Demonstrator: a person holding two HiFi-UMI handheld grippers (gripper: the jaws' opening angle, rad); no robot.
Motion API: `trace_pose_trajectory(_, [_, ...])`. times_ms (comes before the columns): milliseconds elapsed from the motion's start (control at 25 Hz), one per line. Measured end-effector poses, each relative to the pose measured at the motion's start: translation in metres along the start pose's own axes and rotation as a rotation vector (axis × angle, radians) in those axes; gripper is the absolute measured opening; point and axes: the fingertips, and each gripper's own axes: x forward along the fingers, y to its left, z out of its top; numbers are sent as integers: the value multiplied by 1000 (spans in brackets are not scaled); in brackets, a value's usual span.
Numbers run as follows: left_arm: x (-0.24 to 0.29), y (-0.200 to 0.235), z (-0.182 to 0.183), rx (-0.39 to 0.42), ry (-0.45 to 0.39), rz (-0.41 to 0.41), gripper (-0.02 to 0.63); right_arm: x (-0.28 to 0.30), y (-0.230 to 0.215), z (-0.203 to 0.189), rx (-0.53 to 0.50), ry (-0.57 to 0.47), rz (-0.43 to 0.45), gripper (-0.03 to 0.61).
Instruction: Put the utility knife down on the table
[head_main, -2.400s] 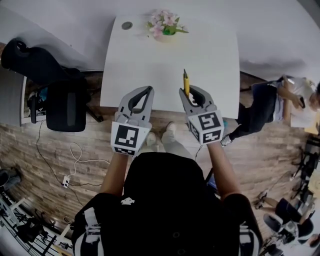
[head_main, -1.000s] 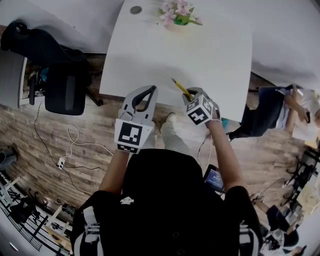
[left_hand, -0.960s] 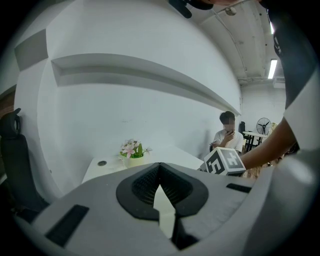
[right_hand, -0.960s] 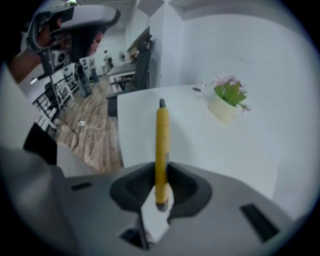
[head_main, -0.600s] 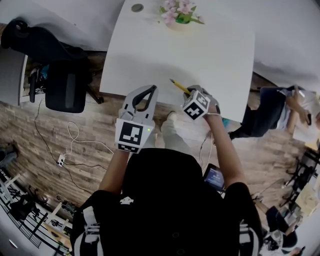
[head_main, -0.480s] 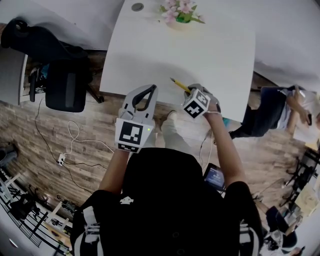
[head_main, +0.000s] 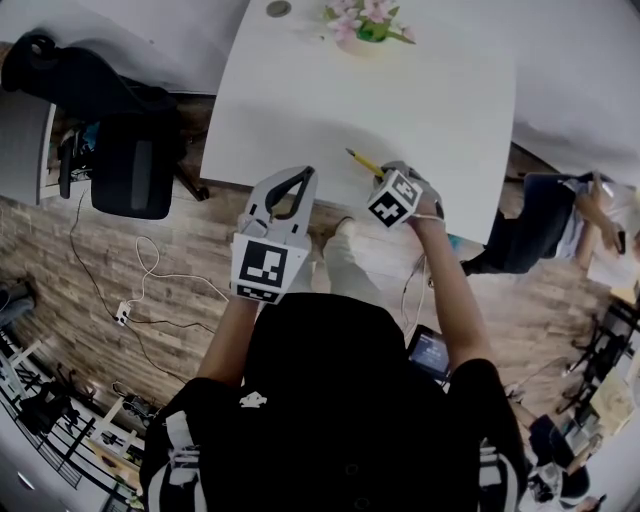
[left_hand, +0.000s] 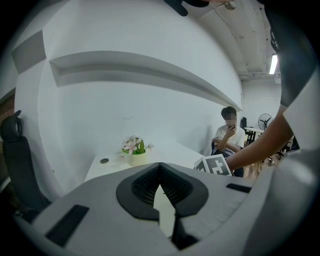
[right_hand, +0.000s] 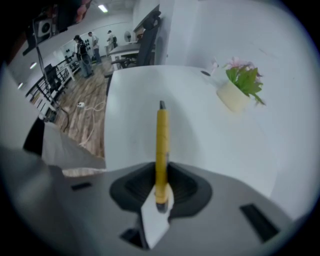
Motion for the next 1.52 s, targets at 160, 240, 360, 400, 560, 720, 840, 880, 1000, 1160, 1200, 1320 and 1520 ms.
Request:
trace_pose_trajectory(160, [0,1,-1,-3,5,-1,14,2,1,-1,-4,11,0,101])
trace_pose_trajectory(240, [-1,2,-2,-2,8,-1,14,4,2,-2,-10,18,-3,101])
trace_pose_trajectory(360, [-1,2,-3,0,10,-1,14,7,0,-3,-7,22,-10,98])
trace_pose_trajectory(400, [-1,2,-3,1,10,-2,14,7,0,-4,-5,23,-8,98])
trace_pose_trajectory(560, [-1,2,-2,4,12,-5,14,6,1,-4,-11,27,-10,98])
trace_pose_trajectory(720, [-1,3,-2,6,13,-6,14,7,1,-4,-7,27,-13,98])
trace_pose_trajectory(840, [-1,3,-3,7,13,-6,14,7,2,-6,-3,31,-12,98])
trace_pose_trajectory(880, [-1,3,-3,8,13,-6,14,7,2,-6,0,34,-11,98])
trace_pose_trajectory(1000, [-1,3,-3,8,11,-9,14,8,4,-8,12,38,-6,98])
trace_pose_trajectory(1160, [-3,2,-1,9,3,-11,14,5,5,-6,28,27,-3,109])
trace_pose_trajectory(1200, [-3,2,0,11,2,-12,14,5,6,-6,31,26,0,118])
trace_pose_trajectory(1320, [-5,2,1,16,0,-13,14,4,9,-7,40,31,13,142])
trace_pose_trajectory(1520, [-7,2,2,21,-4,-13,14,1,9,-8,51,30,9,144])
